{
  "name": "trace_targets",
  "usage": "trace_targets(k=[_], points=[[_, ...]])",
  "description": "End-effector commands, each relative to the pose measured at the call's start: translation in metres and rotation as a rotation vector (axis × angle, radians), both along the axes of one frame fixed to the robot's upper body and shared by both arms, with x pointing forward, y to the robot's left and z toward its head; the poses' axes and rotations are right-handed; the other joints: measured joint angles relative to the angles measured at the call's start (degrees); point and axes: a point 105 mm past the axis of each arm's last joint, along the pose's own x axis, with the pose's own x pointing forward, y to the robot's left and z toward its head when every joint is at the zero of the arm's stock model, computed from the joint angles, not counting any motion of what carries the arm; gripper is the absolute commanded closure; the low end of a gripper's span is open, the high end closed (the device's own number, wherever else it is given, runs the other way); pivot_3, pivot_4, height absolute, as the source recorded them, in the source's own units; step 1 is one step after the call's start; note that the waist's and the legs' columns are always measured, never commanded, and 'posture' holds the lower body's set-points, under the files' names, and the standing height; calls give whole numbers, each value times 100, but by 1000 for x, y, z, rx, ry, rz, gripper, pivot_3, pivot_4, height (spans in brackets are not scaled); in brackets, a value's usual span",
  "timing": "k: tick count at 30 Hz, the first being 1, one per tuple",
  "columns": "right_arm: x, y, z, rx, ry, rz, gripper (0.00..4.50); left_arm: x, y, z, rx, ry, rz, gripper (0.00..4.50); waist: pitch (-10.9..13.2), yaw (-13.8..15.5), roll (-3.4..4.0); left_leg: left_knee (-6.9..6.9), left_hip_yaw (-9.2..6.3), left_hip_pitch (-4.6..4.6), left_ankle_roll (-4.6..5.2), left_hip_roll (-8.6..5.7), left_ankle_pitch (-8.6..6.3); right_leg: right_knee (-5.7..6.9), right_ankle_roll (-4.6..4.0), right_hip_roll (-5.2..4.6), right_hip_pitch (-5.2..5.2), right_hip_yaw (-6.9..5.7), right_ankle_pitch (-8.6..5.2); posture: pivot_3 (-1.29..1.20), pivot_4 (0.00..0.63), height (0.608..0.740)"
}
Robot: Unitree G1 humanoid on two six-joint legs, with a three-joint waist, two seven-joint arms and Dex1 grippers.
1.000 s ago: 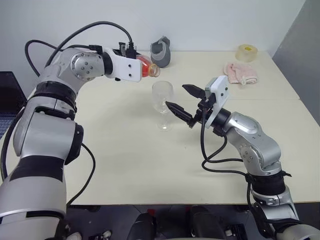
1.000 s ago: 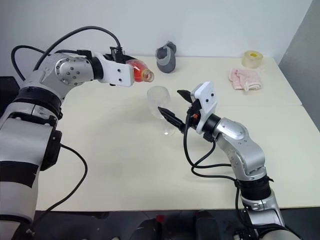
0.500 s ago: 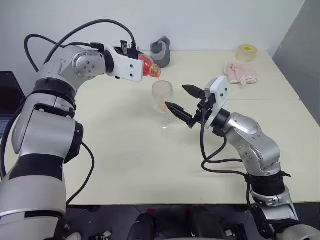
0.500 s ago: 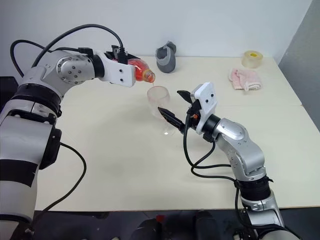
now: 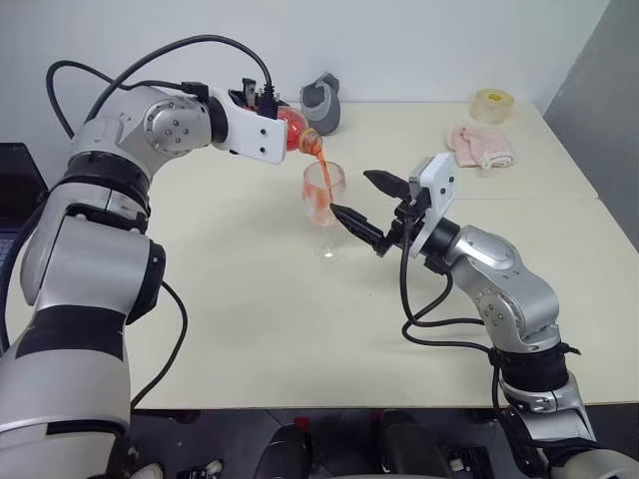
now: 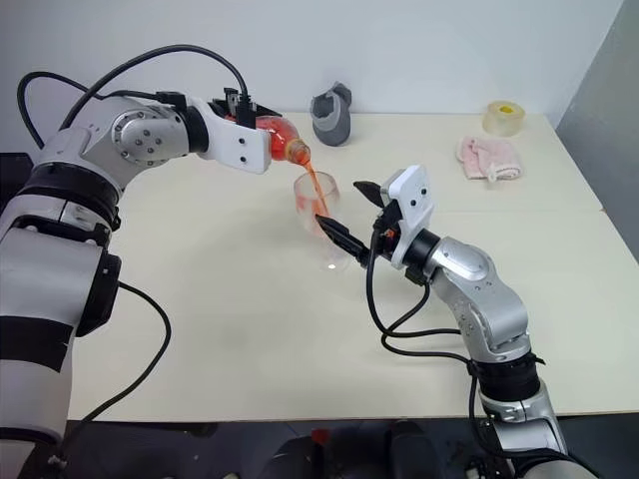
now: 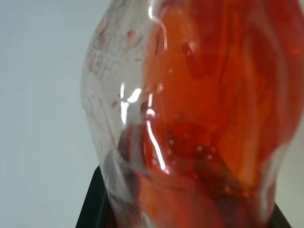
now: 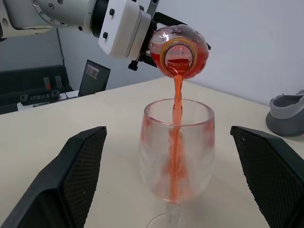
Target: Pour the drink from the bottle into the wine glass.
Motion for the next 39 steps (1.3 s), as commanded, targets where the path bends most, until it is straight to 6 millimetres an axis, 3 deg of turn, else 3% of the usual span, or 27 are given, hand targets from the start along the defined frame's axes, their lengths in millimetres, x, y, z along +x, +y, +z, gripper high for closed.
trace_targets(k=[1,39], points=[[-5,2,8,8,-44,17,0,-5,2,26,-11,-79,-12,3121,0,-1,0,0,1,0,0,0,0,0,0,0,0,1,0,0,150,740],[-1,1,7,5,-42,15,0,-3,6,29,53,-117,8,3121,0,-4,0,3,0,0,0,-1,0,3,0,0,0,0,0,0,150,740]])
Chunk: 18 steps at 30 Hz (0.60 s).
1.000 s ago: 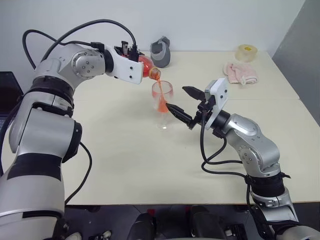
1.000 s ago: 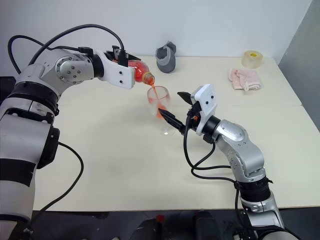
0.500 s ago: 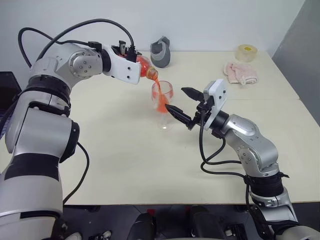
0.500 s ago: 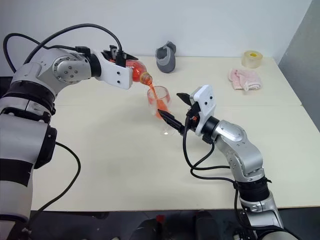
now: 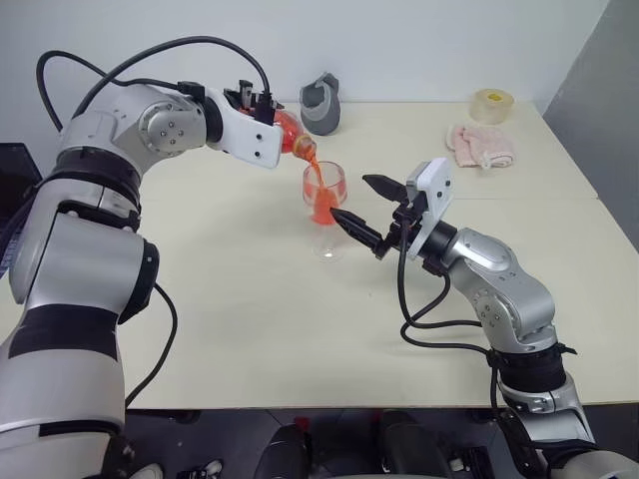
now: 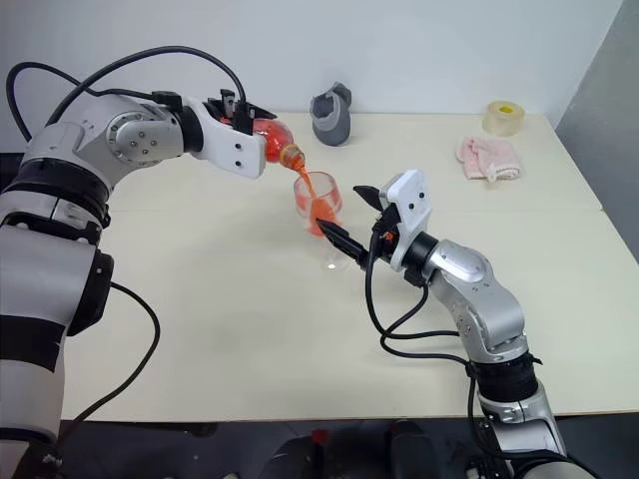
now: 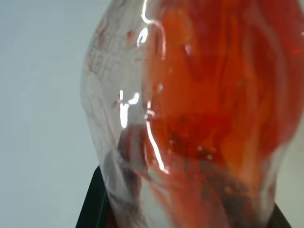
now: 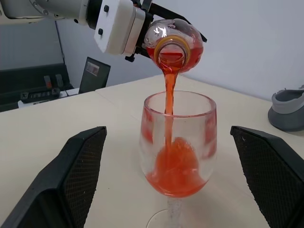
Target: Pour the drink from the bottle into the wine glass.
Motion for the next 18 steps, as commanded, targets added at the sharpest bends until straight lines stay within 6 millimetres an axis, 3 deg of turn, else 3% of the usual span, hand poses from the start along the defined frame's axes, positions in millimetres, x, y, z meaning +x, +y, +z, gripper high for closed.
trace_targets(k=[1,18], points=[[-3,0,11,10,-53,13,0,-3,0,26,-21,-75,-6,3121,0,0,0,0,0,0,0,0,0,0,0,0,0,0,0,0,150,740],[-3,-1,11,11,-52,11,0,-3,0,28,-12,-81,-3,3121,0,0,0,1,0,0,0,0,0,1,0,0,0,0,0,0,150,740]])
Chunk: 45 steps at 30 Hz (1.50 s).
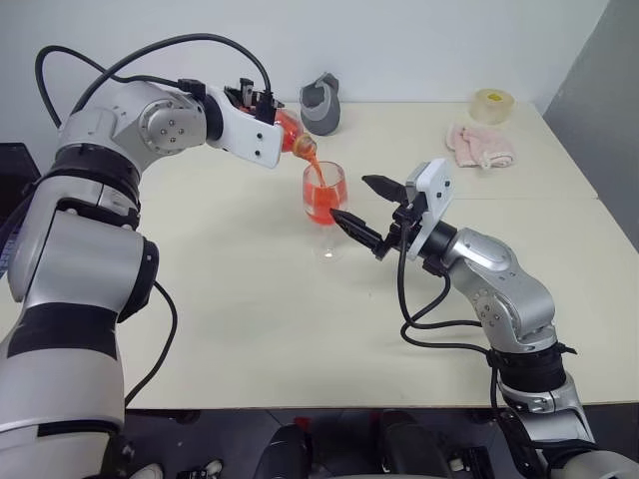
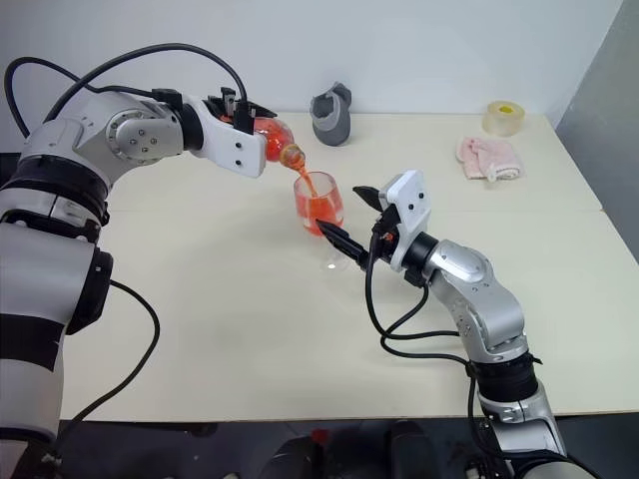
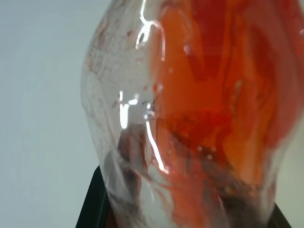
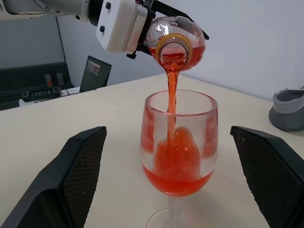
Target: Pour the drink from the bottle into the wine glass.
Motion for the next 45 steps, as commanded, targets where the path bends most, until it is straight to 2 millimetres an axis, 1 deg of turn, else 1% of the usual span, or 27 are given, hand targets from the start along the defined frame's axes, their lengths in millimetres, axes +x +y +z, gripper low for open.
trace_targets(k=[1,21,30,34,38,40,45], points=[[-3,-1,12,15,-51,5,0,-3,0,27,-22,-77,-6,3121,0,0,0,0,0,0,0,0,0,0,0,0,0,0,0,0,150,740],[-4,-1,10,16,-47,0,0,-4,-2,25,-28,-65,-17,3121,0,0,0,1,0,0,0,0,0,1,0,0,0,0,0,0,150,740],[-5,-2,7,16,-42,-6,0,-4,-4,17,-125,29,-19,3121,0,-1,0,1,1,0,0,0,0,1,0,0,0,0,0,0,150,740],[-5,-2,7,18,-41,-6,0,-3,-2,15,-204,96,-5,3121,0,-5,0,2,1,0,0,0,0,4,0,0,0,0,0,0,150,740],[-4,-2,6,18,-39,-9,0,-4,-1,10,-216,130,-4,3121,0,-17,0,3,1,1,0,0,0,4,0,0,0,0,0,0,150,740],[-4,-3,6,18,-38,-11,0,-4,0,10,-225,138,-2,3121,0,-18,0,3,0,1,0,0,1,5,0,0,0,-1,0,0,150,740],[-4,-2,6,19,-37,-13,0,-4,-2,15,-322,184,-9,3121,-1,-18,0,4,-1,1,0,0,1,4,0,0,0,-1,0,0,150,740]])
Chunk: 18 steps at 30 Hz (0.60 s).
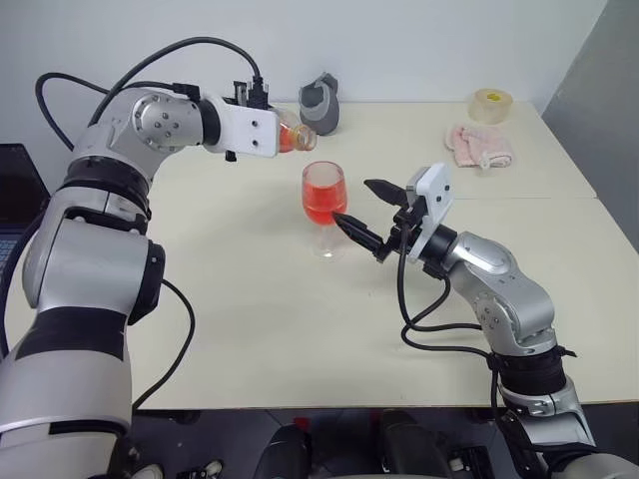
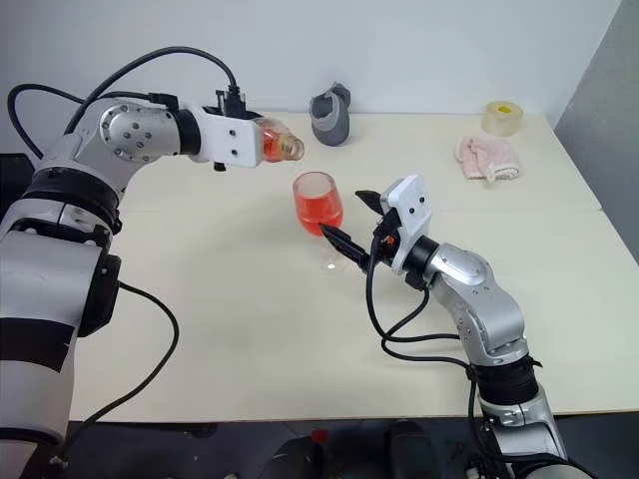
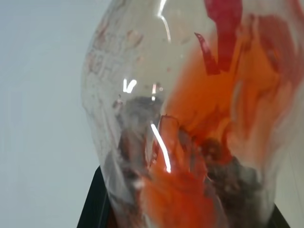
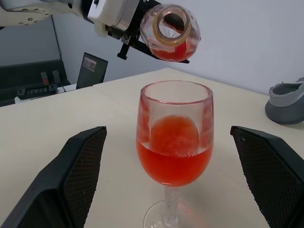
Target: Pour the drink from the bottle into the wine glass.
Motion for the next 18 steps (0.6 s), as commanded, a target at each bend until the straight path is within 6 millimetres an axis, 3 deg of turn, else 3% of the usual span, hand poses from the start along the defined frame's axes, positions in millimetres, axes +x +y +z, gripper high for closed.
trace_targets(k=[1,10,15,18], points=[[-4,0,11,26,-50,4,0,-3,-6,20,-117,-17,-27,3121,0,0,0,0,1,0,0,0,0,0,0,0,0,0,0,0,150,740],[-5,0,16,39,-64,6,0,4,-6,37,-610,147,-16,3121,0,-35,0,2,0,1,0,1,0,4,0,0,0,0,0,0,150,740],[-9,-3,24,73,-79,11,0,5,17,39,-842,169,32,3121,-1,-91,0,3,-3,2,-1,2,1,6,0,0,0,-1,0,0,150,740],[-15,-1,31,118,-83,42,0,2,30,22,-941,219,57,3121,-3,-125,2,2,-3,6,-2,5,1,9,-1,-2,0,3,0,0,150,740]])
